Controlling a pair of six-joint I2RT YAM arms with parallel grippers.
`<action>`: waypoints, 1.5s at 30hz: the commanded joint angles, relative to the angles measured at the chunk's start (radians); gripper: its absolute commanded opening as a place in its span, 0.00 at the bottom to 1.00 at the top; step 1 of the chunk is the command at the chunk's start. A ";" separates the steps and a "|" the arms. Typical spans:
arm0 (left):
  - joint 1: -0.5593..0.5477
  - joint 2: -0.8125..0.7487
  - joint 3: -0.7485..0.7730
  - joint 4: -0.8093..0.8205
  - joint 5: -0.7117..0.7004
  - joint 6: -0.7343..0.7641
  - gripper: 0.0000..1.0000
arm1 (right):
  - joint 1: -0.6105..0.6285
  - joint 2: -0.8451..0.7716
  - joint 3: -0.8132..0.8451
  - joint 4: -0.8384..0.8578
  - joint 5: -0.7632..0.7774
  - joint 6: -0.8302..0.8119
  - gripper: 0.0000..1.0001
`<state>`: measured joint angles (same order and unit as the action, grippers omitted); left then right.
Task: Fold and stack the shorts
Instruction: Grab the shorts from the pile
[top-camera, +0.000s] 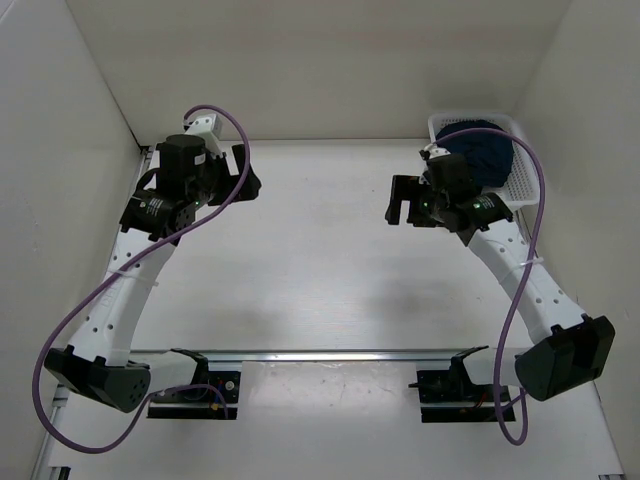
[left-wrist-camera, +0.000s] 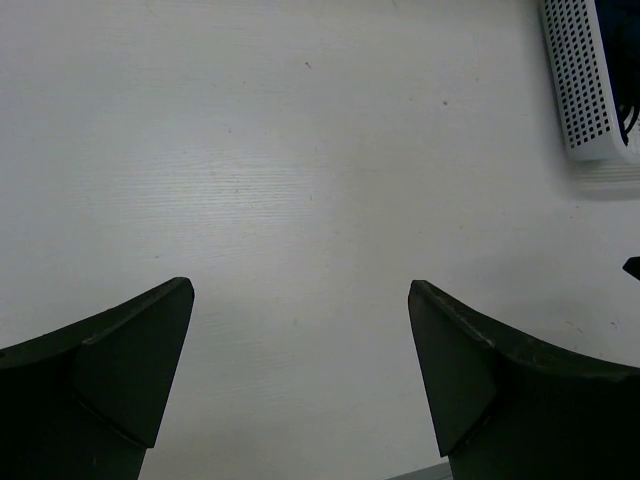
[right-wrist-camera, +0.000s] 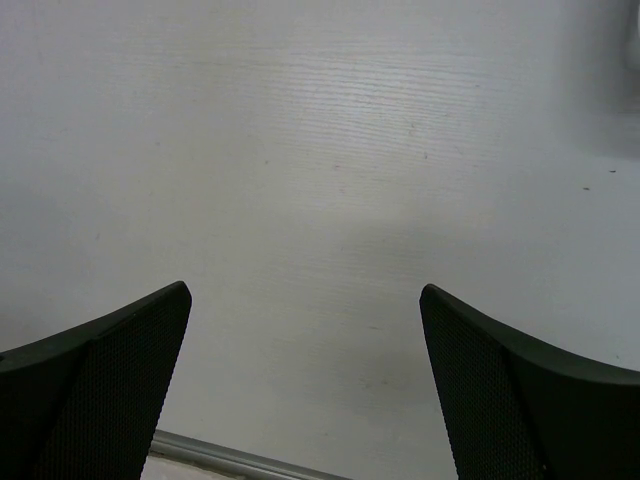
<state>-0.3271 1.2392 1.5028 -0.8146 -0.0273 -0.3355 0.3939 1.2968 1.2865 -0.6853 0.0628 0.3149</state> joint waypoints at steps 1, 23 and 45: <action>0.013 -0.007 0.011 0.006 0.018 0.015 1.00 | -0.001 -0.048 0.004 0.007 0.072 0.032 1.00; 0.033 0.052 -0.041 -0.035 0.081 -0.005 1.00 | -0.358 0.293 0.399 -0.102 0.205 0.010 0.88; 0.054 0.308 -0.029 -0.035 -0.074 -0.037 1.00 | -0.576 1.295 1.249 -0.033 0.032 0.125 0.98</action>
<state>-0.2806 1.5333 1.4464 -0.8532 -0.0799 -0.3645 -0.1669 2.5649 2.4920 -0.7795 0.1558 0.4160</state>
